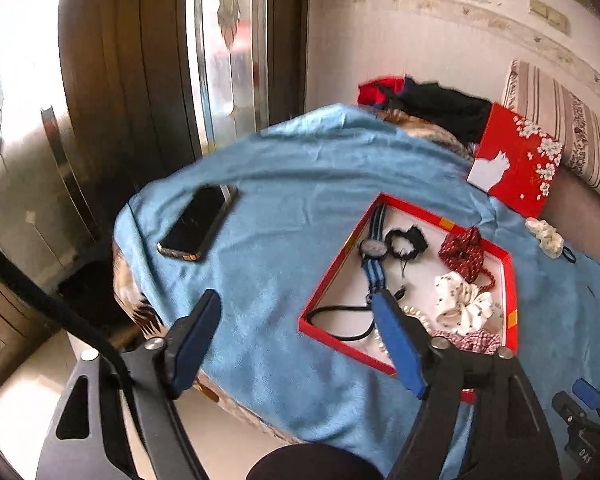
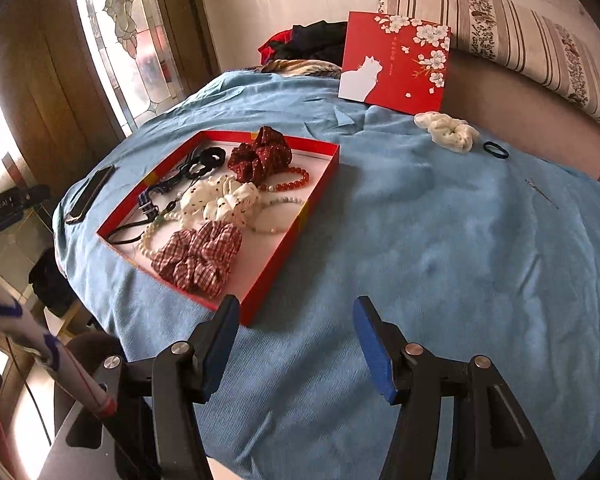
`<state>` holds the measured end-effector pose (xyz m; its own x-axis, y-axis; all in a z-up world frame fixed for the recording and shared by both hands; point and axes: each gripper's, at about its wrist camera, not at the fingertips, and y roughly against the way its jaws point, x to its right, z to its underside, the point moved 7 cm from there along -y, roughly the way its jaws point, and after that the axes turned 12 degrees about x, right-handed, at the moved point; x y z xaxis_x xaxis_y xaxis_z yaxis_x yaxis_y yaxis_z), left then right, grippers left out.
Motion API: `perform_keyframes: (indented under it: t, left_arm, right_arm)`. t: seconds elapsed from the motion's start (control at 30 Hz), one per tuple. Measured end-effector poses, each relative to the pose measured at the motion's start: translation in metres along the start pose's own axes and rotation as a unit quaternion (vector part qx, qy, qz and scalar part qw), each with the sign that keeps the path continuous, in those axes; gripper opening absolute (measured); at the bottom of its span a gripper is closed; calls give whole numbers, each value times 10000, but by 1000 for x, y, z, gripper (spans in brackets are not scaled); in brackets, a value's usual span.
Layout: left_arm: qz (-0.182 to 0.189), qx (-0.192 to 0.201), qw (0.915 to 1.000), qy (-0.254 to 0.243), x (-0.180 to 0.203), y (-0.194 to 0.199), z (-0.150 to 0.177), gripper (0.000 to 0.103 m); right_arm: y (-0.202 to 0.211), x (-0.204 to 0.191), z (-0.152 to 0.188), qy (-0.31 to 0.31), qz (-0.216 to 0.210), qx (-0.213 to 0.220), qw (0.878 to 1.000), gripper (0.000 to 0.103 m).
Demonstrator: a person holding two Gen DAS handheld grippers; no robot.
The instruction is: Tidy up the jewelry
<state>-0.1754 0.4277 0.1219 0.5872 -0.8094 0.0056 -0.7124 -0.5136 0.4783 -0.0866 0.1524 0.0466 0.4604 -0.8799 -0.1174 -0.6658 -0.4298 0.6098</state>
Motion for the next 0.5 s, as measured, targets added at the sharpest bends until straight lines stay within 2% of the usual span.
perform_keyframes:
  t: [0.07,0.2,0.27,0.43,0.5]
  left_arm:
    - [-132,323,9994,-87,8,16,-5,92]
    - [-379,975,9945,-35,18,54,-13,100]
    - [-409,1139,9926,-37,20,67,-15,103]
    - [-197,1113,9929,-359,38,81,-15,103]
    - [15,1026,9941,-348,45,82,-11,103]
  right_arm:
    - [6,-2,1,-34,20,-12,10000,64]
    - [17,-4,-2,-87,77,-13,9999,67]
    - [21,-7,-3,-123,81,-5,9999,69]
    - [21,-13,0,-165,66,-95,9998,70]
    - [19,-15,2,-167,85,-146,9997,70]
